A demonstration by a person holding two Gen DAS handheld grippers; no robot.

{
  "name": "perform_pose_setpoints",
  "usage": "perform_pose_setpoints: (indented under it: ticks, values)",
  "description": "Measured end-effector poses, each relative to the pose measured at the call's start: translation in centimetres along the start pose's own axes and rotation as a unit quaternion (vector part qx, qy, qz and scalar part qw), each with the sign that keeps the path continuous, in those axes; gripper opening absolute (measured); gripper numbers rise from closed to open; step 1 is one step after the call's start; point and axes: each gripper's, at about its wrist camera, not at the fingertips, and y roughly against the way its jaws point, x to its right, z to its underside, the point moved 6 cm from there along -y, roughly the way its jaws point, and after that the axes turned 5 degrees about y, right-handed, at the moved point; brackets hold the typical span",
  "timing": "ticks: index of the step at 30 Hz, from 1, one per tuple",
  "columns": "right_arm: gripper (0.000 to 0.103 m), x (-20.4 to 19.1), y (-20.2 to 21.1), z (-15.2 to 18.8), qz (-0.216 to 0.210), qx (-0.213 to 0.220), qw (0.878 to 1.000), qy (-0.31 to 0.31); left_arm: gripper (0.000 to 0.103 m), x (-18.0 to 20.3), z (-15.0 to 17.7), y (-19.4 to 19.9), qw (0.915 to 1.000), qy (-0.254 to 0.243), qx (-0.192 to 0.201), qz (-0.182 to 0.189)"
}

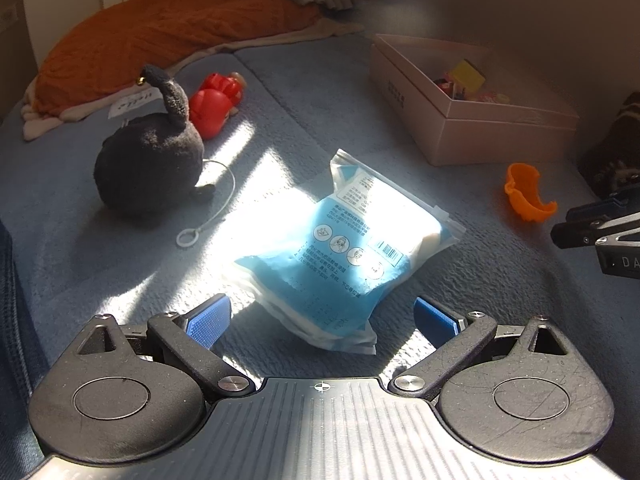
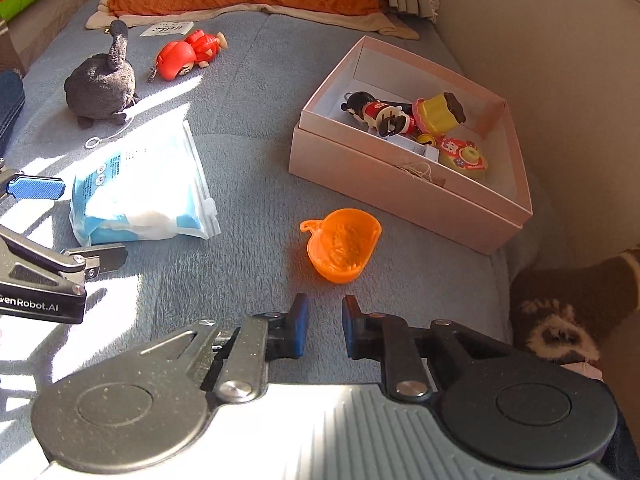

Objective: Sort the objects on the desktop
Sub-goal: 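Grasp the orange cup by its rim with the right tool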

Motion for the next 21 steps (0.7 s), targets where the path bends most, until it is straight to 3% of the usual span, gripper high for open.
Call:
perform_pose_setpoints:
  ticks: [4,11,15,19,21]
  values:
    - [0.02,-0.6,0.7,0.0,0.018,0.024,0.999,0.019,0.101,-0.1,0.3,-0.4,1.0,-0.002,-0.006,-0.002]
    - [0.043,-0.8,0.5,0.1,0.037,0.041,0.998,0.028,0.101,-0.2,0.2,-0.3,1.0,0.002,-0.006,-0.002]
    - [0.047,-0.9,0.2,0.1,0.066,0.06,0.995,0.038,0.101,-0.3,0.1,-0.3,1.0,0.007,-0.003,-0.002]
    - [0.066,-0.8,-0.8,-1.1,0.047,0.065,0.997,0.009,0.101,-0.5,0.0,-0.3,0.9999,0.012,-0.002,-0.007]
    - [0.067,-0.4,-2.2,-1.9,0.04,0.053,0.998,-0.017,0.101,-0.6,-0.1,-0.3,0.9999,0.013,-0.002,-0.008]
